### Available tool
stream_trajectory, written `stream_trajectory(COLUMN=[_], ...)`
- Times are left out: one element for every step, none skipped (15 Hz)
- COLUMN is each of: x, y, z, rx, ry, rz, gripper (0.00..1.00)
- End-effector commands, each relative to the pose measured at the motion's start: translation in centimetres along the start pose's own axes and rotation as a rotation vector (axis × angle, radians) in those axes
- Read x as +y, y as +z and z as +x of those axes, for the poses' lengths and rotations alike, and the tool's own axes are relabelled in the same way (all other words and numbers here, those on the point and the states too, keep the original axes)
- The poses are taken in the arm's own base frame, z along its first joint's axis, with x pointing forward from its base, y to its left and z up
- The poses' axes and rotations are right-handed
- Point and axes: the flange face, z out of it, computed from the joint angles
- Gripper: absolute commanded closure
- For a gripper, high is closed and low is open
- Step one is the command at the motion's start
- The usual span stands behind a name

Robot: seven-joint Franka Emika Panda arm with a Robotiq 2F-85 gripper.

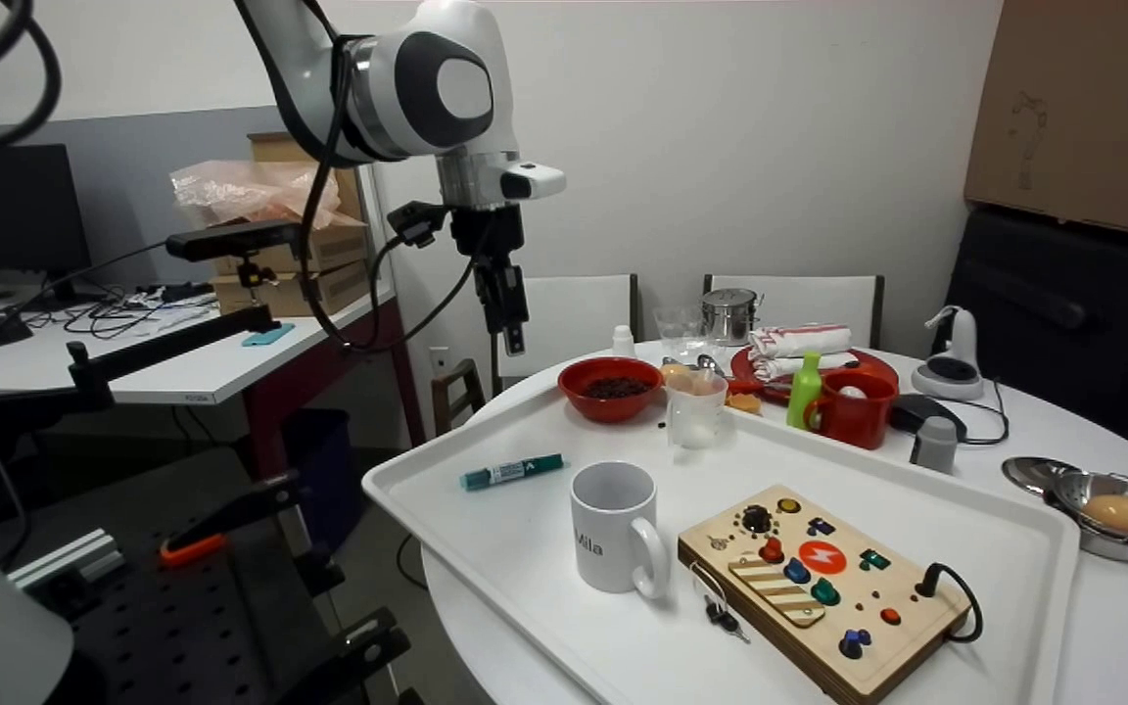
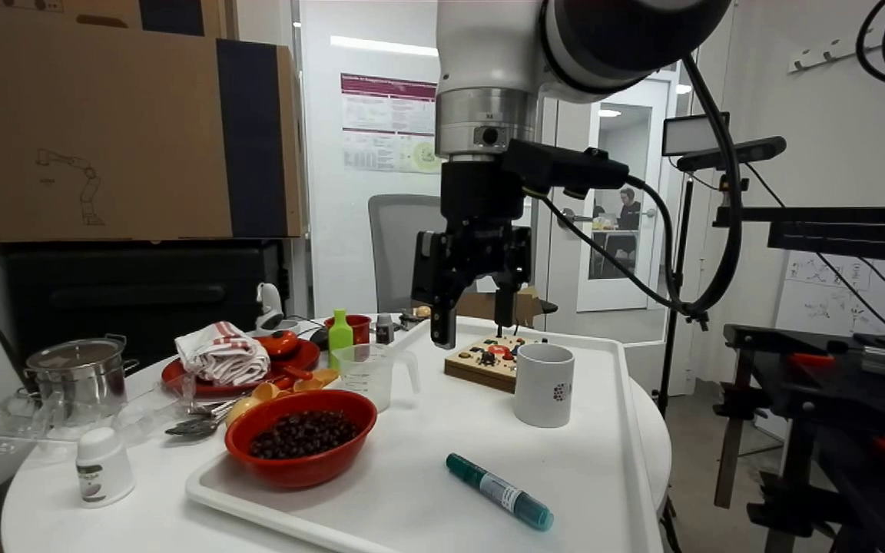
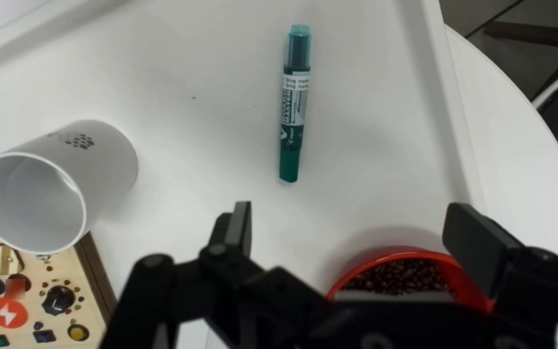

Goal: Put the green marker inside the white mug

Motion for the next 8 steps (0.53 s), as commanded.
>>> stream_trajectory(x=[-0.1,0.0,0.0,0.3,0.5,0.6,0.9,1.1], y=[0.2,0.6,1.3,1.8,2.5,3.2,4.1,4.8], z=[0.0,0.2,0.3,0.5,0.7,0.9,1.0,1.2], rx=[0.004,0.0,-0.007,-0.003,-0.004,-0.008,-0.012,-0.02], ry=[-0.008,-0.009,-0.016,-0.019,-0.026,-0.031,-0.035,-0.033], rz=[0.003,0.013,0.036,0.042,0.052,0.062,0.066,0.07], gripper=[0.0,0.0,0.0,0.0,0.0,0.0,0.0,0.0])
